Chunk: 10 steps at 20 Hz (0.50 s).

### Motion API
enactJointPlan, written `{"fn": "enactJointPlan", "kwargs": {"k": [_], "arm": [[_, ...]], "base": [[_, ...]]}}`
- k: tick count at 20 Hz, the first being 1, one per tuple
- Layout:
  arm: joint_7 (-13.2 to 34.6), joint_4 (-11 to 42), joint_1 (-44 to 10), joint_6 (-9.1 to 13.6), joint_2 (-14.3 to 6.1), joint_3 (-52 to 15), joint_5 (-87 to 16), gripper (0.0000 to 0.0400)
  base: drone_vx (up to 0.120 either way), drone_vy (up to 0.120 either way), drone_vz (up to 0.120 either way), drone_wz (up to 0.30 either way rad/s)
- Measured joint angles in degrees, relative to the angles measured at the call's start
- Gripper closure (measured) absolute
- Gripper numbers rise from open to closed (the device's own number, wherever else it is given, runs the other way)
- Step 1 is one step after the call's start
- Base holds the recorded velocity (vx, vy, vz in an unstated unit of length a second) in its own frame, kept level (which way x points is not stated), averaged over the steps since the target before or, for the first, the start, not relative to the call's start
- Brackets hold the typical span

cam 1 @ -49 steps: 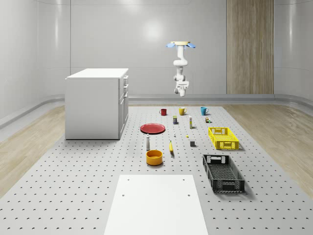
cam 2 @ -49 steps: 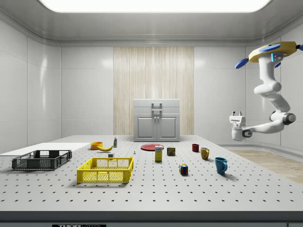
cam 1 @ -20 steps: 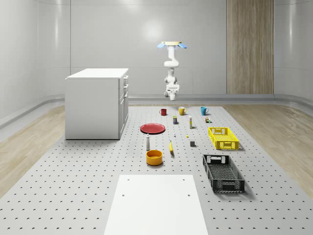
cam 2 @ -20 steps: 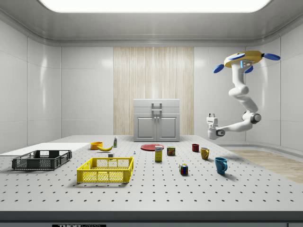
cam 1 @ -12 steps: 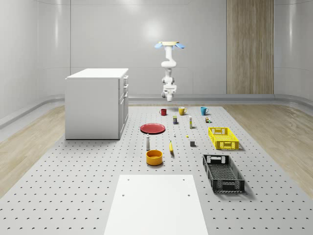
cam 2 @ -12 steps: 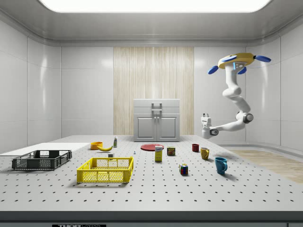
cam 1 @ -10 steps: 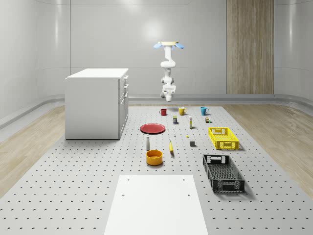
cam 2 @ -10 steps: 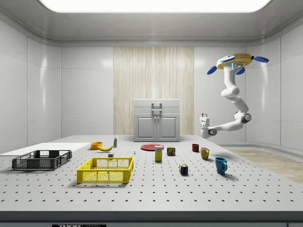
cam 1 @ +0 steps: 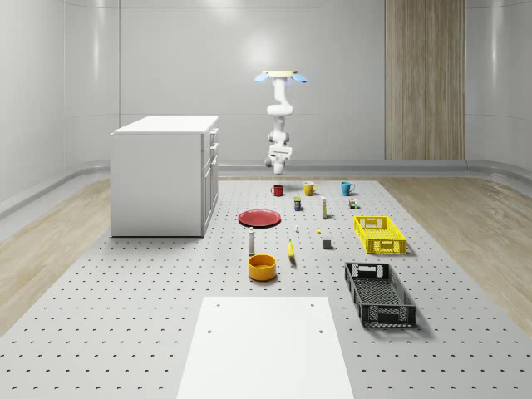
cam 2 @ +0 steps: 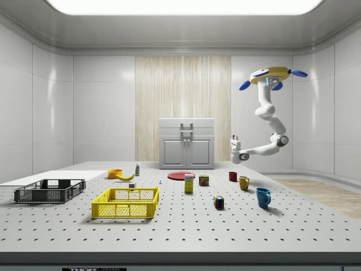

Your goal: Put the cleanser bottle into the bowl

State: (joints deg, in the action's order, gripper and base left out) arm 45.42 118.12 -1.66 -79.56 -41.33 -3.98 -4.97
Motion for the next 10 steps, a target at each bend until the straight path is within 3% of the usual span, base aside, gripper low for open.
{"fn": "enactJointPlan", "kwargs": {"k": [5, 10], "arm": [[0.92, 0.93, -1.5, -0.35, -0.34, -4.82, -6.8, 0.0], [3.19, 4.82, -4.88, -1.06, -1.32, -15.15, -21.7, 0.0]], "base": [[0.12, -0.008, 0.0, 0.0], [0.12, 0.0, 0.0, 0.0]]}}
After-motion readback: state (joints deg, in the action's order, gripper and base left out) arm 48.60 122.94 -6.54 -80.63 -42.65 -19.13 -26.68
